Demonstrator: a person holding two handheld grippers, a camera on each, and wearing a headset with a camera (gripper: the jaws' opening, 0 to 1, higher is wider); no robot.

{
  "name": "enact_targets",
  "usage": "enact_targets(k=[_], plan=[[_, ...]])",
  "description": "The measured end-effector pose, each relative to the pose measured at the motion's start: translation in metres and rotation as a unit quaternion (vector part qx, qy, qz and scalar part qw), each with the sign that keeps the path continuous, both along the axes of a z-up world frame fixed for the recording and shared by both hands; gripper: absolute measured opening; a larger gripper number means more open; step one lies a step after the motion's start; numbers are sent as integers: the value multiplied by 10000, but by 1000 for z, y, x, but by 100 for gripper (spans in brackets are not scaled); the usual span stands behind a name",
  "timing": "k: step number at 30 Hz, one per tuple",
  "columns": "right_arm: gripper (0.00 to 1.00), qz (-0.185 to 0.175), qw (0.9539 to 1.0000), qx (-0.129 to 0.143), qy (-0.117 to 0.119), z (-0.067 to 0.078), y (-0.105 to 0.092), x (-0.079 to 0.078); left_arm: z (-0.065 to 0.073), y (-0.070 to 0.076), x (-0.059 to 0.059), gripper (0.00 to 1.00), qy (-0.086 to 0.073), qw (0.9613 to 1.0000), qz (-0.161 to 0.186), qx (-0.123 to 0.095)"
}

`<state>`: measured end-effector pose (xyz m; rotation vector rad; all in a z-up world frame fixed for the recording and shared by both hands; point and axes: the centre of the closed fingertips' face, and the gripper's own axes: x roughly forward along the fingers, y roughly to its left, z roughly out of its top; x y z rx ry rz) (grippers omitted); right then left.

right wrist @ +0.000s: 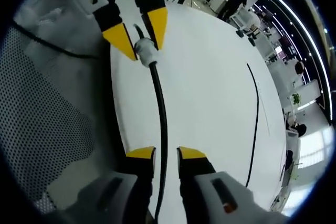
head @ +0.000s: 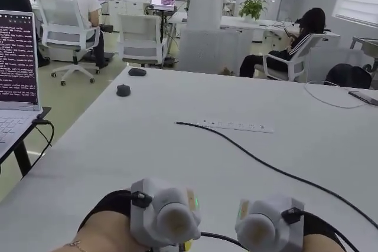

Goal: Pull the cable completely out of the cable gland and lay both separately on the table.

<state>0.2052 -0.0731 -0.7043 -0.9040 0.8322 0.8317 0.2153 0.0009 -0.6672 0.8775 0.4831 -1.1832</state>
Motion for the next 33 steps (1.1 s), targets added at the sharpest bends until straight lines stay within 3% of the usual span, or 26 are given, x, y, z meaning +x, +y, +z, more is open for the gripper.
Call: enact_targets(k=[2, 6, 10, 12, 15, 17, 22, 25, 27, 30, 33], plan=[[24, 299, 9992, 216, -127, 5, 15, 0, -2, -2, -4, 17, 28, 10000, -94, 7], [23, 678, 9958, 555, -245, 13, 37, -5, -3, -5, -9, 17, -6, 9997, -250, 34], [13, 857, 9946, 536, -233, 12, 41, -9, -2, -6, -9, 17, 13, 9996, -272, 8], [5, 788, 9957, 438, -223, 11, 36, -7, -3, -6, -11, 17, 46, 9995, -297, 3], [3, 574, 9971, 493, -128, 8, 31, -5, -5, -8, -13, 17, 25, 9994, -352, 41], [3, 468, 9985, 241, -139, 5, 20, -4, -4, -7, -11, 17, -1, 9995, -313, 36], [3, 61, 10000, 32, 20, -2, 2, -1, -5, 0, -2, 17, -69, 9998, -118, 111], [3, -118, 9995, -214, 204, -9, -11, -5, -5, 3, 0, 17, -70, 9998, -51, 158], [3, -126, 9988, -414, 207, -12, -18, -5, -5, 4, 2, 17, -89, 9998, -17, 170], [6, -131, 9989, -383, 228, -11, -15, -6, -4, 3, 1, 17, -101, 9998, -27, 160], [17, -88, 9999, -64, 94, -3, -3, -2, -4, 2, -2, 17, -67, 9998, -86, 139]])
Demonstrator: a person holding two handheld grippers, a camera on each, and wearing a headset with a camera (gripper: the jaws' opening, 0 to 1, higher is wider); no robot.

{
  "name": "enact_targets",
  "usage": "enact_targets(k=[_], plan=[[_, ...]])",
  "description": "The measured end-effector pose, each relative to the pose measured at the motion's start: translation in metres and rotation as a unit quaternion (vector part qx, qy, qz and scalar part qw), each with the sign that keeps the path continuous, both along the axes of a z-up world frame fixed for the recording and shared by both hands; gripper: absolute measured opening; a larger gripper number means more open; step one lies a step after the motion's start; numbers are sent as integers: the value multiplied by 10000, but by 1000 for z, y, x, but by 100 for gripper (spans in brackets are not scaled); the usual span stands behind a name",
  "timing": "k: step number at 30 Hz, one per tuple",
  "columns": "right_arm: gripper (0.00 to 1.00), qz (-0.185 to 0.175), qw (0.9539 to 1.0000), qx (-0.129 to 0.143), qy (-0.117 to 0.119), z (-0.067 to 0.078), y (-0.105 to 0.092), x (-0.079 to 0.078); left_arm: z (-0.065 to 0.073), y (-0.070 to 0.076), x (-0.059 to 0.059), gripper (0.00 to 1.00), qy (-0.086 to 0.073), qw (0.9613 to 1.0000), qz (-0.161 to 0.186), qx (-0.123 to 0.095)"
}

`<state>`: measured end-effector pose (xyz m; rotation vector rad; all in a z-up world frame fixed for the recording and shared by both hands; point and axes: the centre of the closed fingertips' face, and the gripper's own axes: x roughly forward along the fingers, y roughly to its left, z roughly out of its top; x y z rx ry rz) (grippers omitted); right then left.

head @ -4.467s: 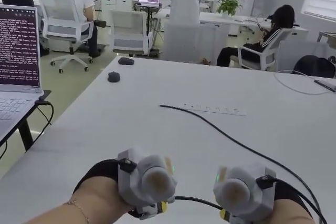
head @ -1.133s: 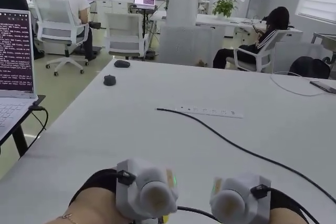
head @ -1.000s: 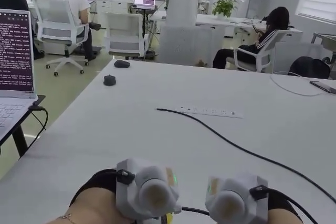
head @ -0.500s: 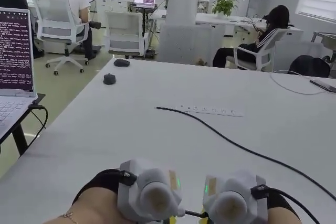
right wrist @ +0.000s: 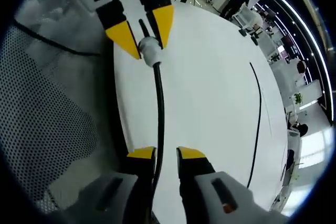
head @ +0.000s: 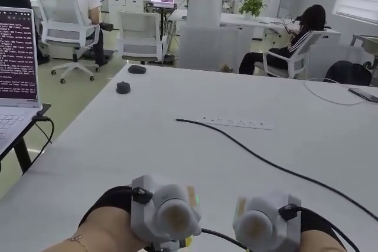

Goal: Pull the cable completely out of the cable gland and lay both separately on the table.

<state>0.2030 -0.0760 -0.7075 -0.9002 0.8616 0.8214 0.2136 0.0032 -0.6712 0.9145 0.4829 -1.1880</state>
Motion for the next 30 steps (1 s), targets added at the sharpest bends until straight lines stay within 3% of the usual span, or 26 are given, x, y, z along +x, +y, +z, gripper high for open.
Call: enact_targets(k=[4, 7, 11, 20, 27, 30], plan=[[21, 461, 9973, 458, -330, 15, 27, 3, 3, -8, -8, 17, 29, 9997, -214, -94], [14, 651, 9957, 569, -334, 18, 36, -2, 5, -12, -11, 17, 50, 9994, -289, -178], [3, 643, 9961, 554, -235, 14, 33, -4, 5, -13, -11, 17, 84, 9993, -292, -213], [3, 316, 9992, 159, -180, 6, 11, 1, 3, -5, -2, 17, 3, 9999, -81, -103], [3, -8, 9998, -178, 13, -3, -10, -1, 2, -2, 2, 17, -32, 10000, 2, -48], [5, 6, 9999, -151, 50, -3, -8, -3, 4, -3, 2, 17, -54, 9999, 10, -96]])
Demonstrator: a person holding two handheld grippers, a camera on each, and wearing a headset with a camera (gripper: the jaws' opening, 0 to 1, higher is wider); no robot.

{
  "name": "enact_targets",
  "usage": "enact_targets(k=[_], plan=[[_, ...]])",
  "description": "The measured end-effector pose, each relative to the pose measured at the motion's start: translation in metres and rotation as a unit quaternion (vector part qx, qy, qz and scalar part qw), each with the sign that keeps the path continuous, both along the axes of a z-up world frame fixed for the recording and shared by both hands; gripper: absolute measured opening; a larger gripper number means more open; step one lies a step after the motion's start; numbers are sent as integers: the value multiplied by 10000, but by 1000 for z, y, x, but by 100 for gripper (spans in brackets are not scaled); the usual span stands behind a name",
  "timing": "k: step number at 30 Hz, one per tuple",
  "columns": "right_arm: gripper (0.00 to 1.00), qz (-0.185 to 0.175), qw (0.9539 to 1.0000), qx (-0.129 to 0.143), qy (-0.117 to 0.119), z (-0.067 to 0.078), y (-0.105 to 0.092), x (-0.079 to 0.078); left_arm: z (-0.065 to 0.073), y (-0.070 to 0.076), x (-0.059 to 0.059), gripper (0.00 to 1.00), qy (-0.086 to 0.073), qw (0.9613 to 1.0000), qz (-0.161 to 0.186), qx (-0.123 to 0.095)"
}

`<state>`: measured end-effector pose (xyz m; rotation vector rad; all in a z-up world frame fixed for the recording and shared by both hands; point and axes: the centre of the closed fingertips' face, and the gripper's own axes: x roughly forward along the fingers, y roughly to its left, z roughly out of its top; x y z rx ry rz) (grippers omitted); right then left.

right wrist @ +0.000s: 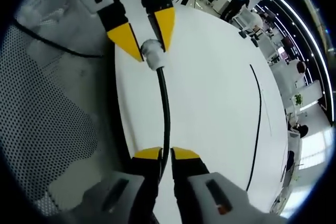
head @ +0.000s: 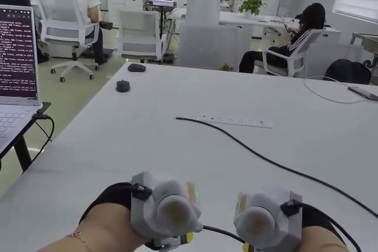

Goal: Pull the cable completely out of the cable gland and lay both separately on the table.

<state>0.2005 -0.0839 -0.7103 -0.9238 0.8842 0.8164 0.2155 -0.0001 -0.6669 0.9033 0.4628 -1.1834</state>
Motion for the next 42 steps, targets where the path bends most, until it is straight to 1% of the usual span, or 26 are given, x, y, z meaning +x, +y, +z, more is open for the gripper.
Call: enact_targets(k=[2, 3, 4, 7, 9, 11, 12, 13, 14, 15, 16, 18, 21, 22, 23, 24, 25, 28, 34, 35, 36, 37, 38, 40, 41, 42], plan=[[16, 149, 9992, 292, -209, 8, 14, 5, 2, -1, 0, 17, 1, 10000, -1, -50], [19, 213, 9982, 504, -241, 12, 23, 5, 3, -1, 0, 17, 3, 10000, -2, -76], [20, 266, 9975, 598, -262, 14, 28, 5, 3, -2, -1, 17, 14, 10000, -2, -97], [18, 576, 9954, 640, -415, 19, 38, 3, 5, -4, -3, 17, 26, 9999, -63, -152], [15, 619, 9951, 673, -386, 19, 41, 1, 6, -7, -7, 17, 57, 9997, -144, -211], [6, 671, 9952, 590, -389, 17, 39, 1, 5, -9, -10, 16, 84, 9995, -205, -214], [4, 659, 9956, 529, -414, 16, 36, 2, 3, -10, -12, 17, 98, 9994, -257, -191], [3, 604, 9960, 537, -391, 15, 34, 3, 3, -9, -11, 17, 77, 9995, -255, -156], [3, 450, 9967, 606, -302, 13, 32, 3, 2, -9, -10, 17, 55, 9996, -251, -132], [3, 426, 9970, 564, -318, 13, 30, 4, 2, -8, -9, 17, 51, 9996, -231, -123], [3, 352, 9979, 433, -327, 12, 24, 5, 2, -6, -6, 17, 48, 9998, -166, -113], [3, 216, 9990, 282, -278, 8, 16, 6, 2, -1, -1, 17, 30, 10000, -36, -73], [3, 83, 9996, 123, -225, 5, 6, 6, 1, 4, 4, 17, -69, 10000, 61, -1], [3, -31, 9999, 64, -151, 2, 2, 6, 1, 6, 6, 17, -41, 9999, 127, 13], [3, -118, 9999, 45, -73, 1, -1, 4, 0, 8, 8, 17, -60, 9998, 190, 47], [3, -132, 9999, 25, -55, 0, -3, 4, -1, 11, 11, 17, -88, 9996, 241, 101], [3, -150, 9999, 13, -63, 0, -4, 5, -3, 12, 12, 17, -60, 9995, 280, 148], [3, -361, 9993, 104, -53, 3, -7, 7, -4, 16, 15, 17, -89, 9990, 373, 218], [3, -414, 9990, 192, 0, 4, -5, 6, -3, 21, 19, 17, -106, 9985, 474, 256], [3, -427, 9988, 248, 9, 6, -4, 8, -3, 21, 20, 17, -116, 9985, 479, 257], [3, -547, 9975, 449, 46, 10, -1, 11, -2, 21, 21, 17, -132, 9984, 485, 261], [3, -579, 9968, 554, 25, 14, 0, 16, -1, 22, 22, 17, -140, 9984, 490, 258], [3, -601, 9957, 700, -63, 21, 2, 25, -1, 23, 23, 17, -136, 9983, 509, 250], [3, -628, 9944, 814, -221, 33, 2, 42, -2, 24, 25, 17, -102, 9981, 560, 239], [3, -680, 9929, 903, -382, 42, 0, 59, -2, 25, 24, 17, -96, 9980, 564, 255], [3, -725, 9913, 990, -479, 48, -1, 70, -2, 26, 24, 17, -106, 9980, 559, 270]])
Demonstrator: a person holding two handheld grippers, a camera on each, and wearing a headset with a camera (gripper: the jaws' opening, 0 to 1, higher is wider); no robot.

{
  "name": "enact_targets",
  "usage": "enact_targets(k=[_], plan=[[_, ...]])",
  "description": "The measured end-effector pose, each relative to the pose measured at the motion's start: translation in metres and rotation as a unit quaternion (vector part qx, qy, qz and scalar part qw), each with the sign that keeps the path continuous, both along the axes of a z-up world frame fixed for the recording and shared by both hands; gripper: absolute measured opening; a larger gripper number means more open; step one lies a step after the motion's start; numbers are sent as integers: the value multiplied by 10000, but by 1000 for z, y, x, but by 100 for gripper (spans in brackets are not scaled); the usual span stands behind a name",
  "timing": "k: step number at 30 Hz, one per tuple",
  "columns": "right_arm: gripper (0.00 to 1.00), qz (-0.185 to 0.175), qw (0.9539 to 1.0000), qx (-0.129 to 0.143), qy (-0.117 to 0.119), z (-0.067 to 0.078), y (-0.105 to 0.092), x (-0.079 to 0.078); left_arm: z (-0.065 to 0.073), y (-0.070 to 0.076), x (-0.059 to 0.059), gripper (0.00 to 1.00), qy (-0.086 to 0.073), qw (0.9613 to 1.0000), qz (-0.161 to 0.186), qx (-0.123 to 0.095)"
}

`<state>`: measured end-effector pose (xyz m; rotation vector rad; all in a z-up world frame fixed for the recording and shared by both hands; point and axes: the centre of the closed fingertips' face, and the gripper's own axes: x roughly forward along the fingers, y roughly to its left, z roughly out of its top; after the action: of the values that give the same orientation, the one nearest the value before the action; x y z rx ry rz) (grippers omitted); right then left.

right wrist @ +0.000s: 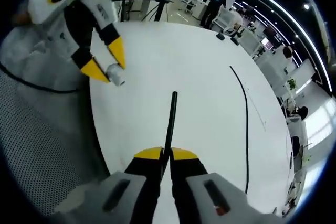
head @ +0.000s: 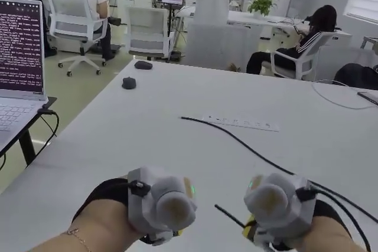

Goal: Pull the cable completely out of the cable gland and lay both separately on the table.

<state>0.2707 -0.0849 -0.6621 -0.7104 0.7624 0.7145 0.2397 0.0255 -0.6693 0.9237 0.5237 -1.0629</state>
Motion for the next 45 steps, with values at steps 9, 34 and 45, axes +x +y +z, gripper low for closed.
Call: enact_targets(k=[9, 34, 45], plan=[[3, -738, 9920, 914, -451, 32, -19, 106, -1, 1, -1, 17, 42, 10000, 20, -16], [12, -1387, 9796, 1438, -227, 17, -50, 155, -2, -3, -3, 17, 322, 9991, 137, -247], [19, -977, 9685, 2283, -191, 68, -35, 40, 8, -15, -10, 17, 633, 9969, -21, -468]])
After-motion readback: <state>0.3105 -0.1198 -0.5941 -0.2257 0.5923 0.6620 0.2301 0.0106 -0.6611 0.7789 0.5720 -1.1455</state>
